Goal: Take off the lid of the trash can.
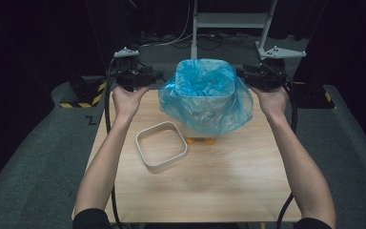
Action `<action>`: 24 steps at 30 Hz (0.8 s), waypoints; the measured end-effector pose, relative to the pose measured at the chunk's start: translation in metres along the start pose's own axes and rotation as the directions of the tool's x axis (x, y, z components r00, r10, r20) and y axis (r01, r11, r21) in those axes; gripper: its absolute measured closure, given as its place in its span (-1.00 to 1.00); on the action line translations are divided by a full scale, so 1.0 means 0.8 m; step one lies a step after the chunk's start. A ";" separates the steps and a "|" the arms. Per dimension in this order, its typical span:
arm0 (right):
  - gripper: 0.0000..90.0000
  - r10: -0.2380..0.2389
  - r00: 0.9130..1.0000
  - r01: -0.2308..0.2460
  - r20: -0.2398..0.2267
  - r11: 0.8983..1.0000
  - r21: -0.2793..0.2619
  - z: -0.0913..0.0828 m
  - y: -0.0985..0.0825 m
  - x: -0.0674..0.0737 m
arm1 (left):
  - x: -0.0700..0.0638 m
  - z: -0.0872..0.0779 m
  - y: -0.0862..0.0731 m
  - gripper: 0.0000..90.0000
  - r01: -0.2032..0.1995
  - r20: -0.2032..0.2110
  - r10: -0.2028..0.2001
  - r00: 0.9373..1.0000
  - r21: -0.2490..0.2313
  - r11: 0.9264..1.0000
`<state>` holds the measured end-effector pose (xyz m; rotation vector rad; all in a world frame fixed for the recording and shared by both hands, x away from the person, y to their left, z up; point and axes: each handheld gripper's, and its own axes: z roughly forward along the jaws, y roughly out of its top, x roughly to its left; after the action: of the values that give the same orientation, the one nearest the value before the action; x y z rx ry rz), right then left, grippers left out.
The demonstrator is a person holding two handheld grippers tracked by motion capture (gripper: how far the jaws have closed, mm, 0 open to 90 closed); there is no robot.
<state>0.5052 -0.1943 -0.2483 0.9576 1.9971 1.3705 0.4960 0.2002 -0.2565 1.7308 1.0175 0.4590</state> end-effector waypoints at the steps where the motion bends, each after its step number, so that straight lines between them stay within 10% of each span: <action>1: 0.42 -0.006 1.000 0.006 -0.005 1.000 0.000 -0.001 0.001 0.003 | -0.005 -0.003 -0.003 -0.03 -0.016 0.010 0.015 1.000 0.014 1.000; 8: 0.51 -0.044 0.999 0.045 -0.032 0.998 0.040 0.010 0.001 0.017 | -0.022 -0.008 -0.021 0.13 -0.075 0.044 0.073 0.996 0.058 0.995; 14: 0.98 -0.049 0.998 0.052 -0.048 0.997 0.060 0.016 -0.003 0.011 | -0.022 0.000 -0.034 0.68 -0.101 0.058 0.097 0.994 0.067 0.993; 24: 1.00 -0.056 0.998 0.056 -0.002 0.997 0.060 0.007 -0.006 0.002 | -0.020 0.032 -0.059 1.00 -0.127 0.063 0.118 0.991 0.182 0.975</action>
<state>0.5072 -0.1911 -0.2546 0.9204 2.0600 1.2882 0.4856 0.1777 -0.3069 1.9704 0.9444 0.4056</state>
